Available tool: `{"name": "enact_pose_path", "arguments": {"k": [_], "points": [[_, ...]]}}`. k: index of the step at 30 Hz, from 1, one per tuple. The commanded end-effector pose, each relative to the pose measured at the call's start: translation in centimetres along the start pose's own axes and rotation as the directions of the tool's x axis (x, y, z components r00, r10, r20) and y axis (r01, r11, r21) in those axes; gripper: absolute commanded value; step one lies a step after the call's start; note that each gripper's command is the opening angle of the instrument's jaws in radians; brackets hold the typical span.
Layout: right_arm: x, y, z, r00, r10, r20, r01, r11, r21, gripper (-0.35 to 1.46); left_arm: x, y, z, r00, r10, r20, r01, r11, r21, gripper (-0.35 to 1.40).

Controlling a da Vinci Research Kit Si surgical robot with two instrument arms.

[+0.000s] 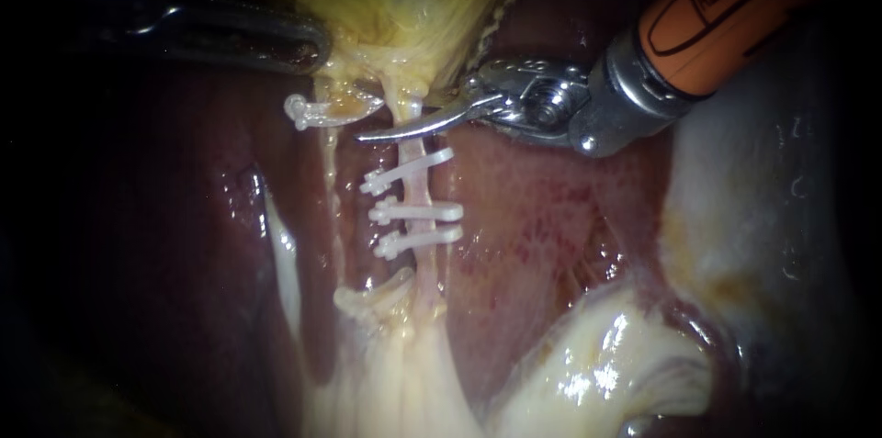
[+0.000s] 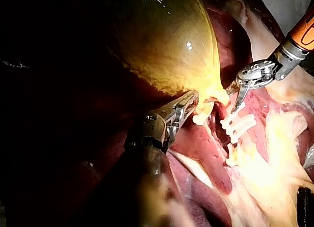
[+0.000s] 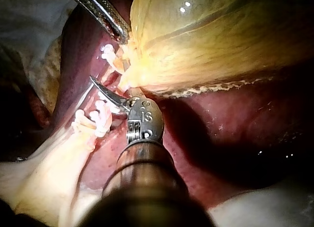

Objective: Go to the cutting position right tube

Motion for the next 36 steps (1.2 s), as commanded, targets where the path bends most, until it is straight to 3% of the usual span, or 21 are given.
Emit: {"name": "enact_pose_path", "arguments": {"k": [1, 9, 13, 18, 24, 36], "points": [[0.00, 0.00, 0.00, 1.000, -0.001, 0.001, 0.001, 1.000, 0.003, 1.45, 0.00, 0.00, 0.00, 1.0000, 0.000, 0.000, 0.000, 1.000, 0.000, -0.35], [-0.05, -0.02, -0.06, 1.000, -0.003, 0.010, 0.003, 0.999, 0.034, 1.43, 0.00, 0.00, 0.00, 1.0000, 0.001, 0.000, -0.001, 1.000, 0.000, -0.35], [-0.11, -0.03, -0.10, 0.999, -0.009, 0.036, 0.007, 0.999, 0.048, 1.40, 0.00, 0.00, 0.00, 1.0000, 0.001, 0.000, -0.001, 1.000, 0.000, -0.35], [-0.33, -0.04, -0.07, 0.995, 0.012, 0.100, -0.020, 0.997, 0.077, 1.37, 0.01, 0.00, -0.01, 1.0000, 0.001, 0.000, -0.001, 1.000, 0.000, -0.35], [-0.56, -0.05, 0.02, 0.990, 0.057, 0.131, -0.070, 0.993, 0.092, 1.37, 0.01, 0.00, -0.01, 1.0000, 0.001, 0.000, -0.001, 1.000, 0.000, -0.35], [-0.76, -0.17, 0.09, 0.974, 0.124, 0.189, -0.152, 0.977, 0.147, 1.35, 0.01, 0.00, -0.01, 1.0000, 0.001, -0.001, -0.001, 1.000, 0.003, -0.35]]}}
